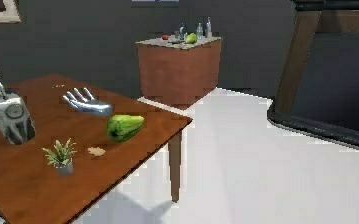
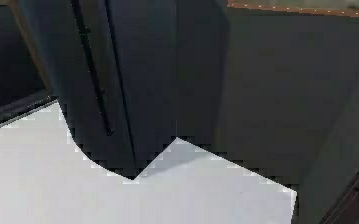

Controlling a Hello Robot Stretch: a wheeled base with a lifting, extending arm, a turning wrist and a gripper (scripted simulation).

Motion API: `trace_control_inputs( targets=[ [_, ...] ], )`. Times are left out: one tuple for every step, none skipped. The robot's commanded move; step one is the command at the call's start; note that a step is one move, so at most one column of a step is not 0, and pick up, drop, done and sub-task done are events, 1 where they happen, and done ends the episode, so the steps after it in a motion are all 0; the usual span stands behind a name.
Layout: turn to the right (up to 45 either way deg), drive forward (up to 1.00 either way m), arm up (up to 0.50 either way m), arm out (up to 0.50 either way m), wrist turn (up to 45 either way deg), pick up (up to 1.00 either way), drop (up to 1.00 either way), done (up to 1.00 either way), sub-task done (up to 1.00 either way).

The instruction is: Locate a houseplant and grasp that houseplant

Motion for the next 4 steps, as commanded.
trace_control_inputs(
  targets=[
    [0.0,0.75,0.00,0.00,0.0,0.00,0.00,0.00,0.00],
    [-45.0,0.00,0.00,0.00,0.0,0.00,0.00,0.00,0.00],
    [-45.0,0.00,0.00,0.00,0.0,0.00,0.00,0.00,0.00],
    [-45.0,0.00,0.00,0.00,0.0,0.00,0.00,0.00,0.00]
  ],
)
